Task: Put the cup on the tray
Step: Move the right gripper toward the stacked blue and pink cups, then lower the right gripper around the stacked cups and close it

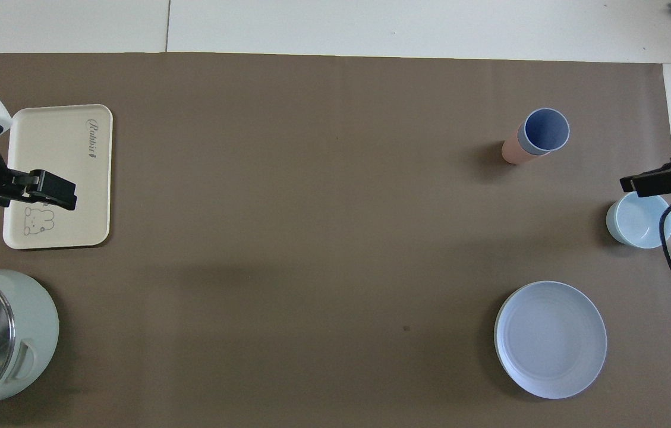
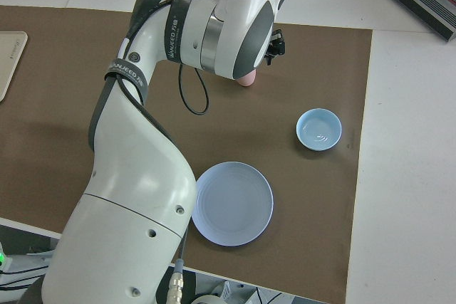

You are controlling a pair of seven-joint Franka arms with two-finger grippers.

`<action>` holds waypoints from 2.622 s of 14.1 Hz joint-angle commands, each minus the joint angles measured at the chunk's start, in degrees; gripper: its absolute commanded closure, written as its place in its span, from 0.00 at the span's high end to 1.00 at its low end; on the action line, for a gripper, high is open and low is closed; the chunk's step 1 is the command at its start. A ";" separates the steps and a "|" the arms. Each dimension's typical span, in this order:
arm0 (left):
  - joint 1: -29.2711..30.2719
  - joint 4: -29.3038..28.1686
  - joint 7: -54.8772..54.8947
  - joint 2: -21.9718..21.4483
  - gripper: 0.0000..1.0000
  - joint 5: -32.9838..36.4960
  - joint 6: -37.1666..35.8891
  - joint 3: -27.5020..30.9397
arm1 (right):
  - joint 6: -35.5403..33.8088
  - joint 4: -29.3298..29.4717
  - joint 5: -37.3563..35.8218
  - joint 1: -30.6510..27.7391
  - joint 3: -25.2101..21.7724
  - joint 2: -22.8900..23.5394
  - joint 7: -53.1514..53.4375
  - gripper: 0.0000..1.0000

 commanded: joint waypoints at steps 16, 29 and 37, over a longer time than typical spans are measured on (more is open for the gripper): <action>0.35 -2.10 -0.49 -1.95 1.00 0.97 0.91 0.22 | 6.57 0.49 40.52 -10.52 0.57 21.35 -59.03 1.00; -0.18 -2.02 -0.31 -2.22 1.00 0.97 1.17 -0.13 | 8.85 -5.31 58.17 -9.82 0.57 24.08 -73.25 1.00; 0.35 -2.54 -0.66 -2.57 1.00 0.97 0.47 -0.05 | 12.28 -7.16 63.99 -7.45 0.58 23.91 -75.47 1.00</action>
